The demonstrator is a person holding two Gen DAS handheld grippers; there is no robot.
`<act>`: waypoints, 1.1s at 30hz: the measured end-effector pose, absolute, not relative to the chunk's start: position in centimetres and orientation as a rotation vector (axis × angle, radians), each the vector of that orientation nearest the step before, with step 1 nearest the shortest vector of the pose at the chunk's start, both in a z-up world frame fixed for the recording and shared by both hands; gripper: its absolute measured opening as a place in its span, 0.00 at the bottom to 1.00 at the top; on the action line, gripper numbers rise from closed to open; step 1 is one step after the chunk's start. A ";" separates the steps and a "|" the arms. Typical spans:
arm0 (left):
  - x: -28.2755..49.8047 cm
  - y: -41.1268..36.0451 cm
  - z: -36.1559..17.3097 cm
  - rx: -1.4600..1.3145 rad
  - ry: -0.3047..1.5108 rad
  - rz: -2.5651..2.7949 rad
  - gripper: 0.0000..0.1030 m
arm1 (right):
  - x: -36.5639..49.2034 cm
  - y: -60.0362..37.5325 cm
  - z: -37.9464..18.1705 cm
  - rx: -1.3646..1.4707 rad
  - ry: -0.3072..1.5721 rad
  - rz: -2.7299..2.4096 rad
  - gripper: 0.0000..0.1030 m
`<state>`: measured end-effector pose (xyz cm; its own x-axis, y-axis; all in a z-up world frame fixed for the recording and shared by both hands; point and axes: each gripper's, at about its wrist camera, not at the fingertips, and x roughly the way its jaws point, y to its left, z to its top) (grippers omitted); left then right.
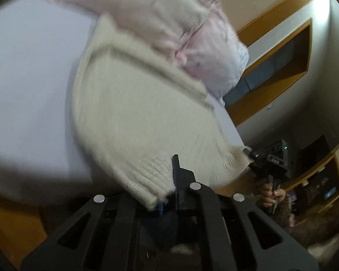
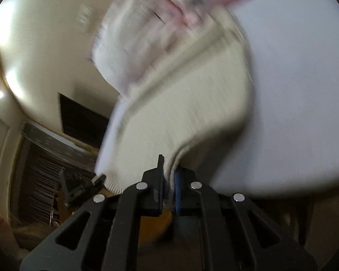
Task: Fold small clothes
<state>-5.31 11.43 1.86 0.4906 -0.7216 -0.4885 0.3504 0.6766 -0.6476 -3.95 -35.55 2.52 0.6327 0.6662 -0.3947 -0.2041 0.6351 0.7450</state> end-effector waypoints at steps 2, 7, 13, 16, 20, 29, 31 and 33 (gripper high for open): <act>-2.1 11.2 4.8 -0.455 0.754 -0.649 0.06 | -1.0 -35.8 5.2 0.694 0.643 0.539 0.07; 11.8 9.9 8.1 -0.348 0.649 -0.420 0.06 | 10.3 -38.0 7.2 0.741 0.527 0.419 0.07; 25.6 7.5 4.2 -0.312 0.793 -0.250 0.05 | 20.7 -39.8 0.5 0.861 0.659 0.133 0.07; 26.7 7.5 2.8 -0.331 0.839 -0.251 0.06 | 22.5 -39.3 -0.7 0.869 0.703 0.107 0.10; 24.5 9.3 4.0 -0.342 0.829 -0.273 0.38 | 22.6 -38.6 0.6 0.827 0.674 0.130 0.61; 18.9 14.7 2.6 -0.369 0.914 -0.240 0.80 | 18.5 -38.3 2.8 0.762 0.577 0.163 0.95; 18.9 13.8 1.2 -0.373 0.947 -0.233 0.72 | 18.2 -38.0 2.6 0.762 0.595 0.178 0.95; 18.9 13.5 -0.3 -0.430 0.982 -0.263 0.66 | 17.7 -37.7 2.7 0.752 0.602 0.199 0.95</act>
<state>18.94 13.47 -0.28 0.5340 -0.4034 -0.7431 0.0224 0.8853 -0.4645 17.71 -37.72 2.72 0.8146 0.3771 -0.4407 0.0407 0.7208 0.6919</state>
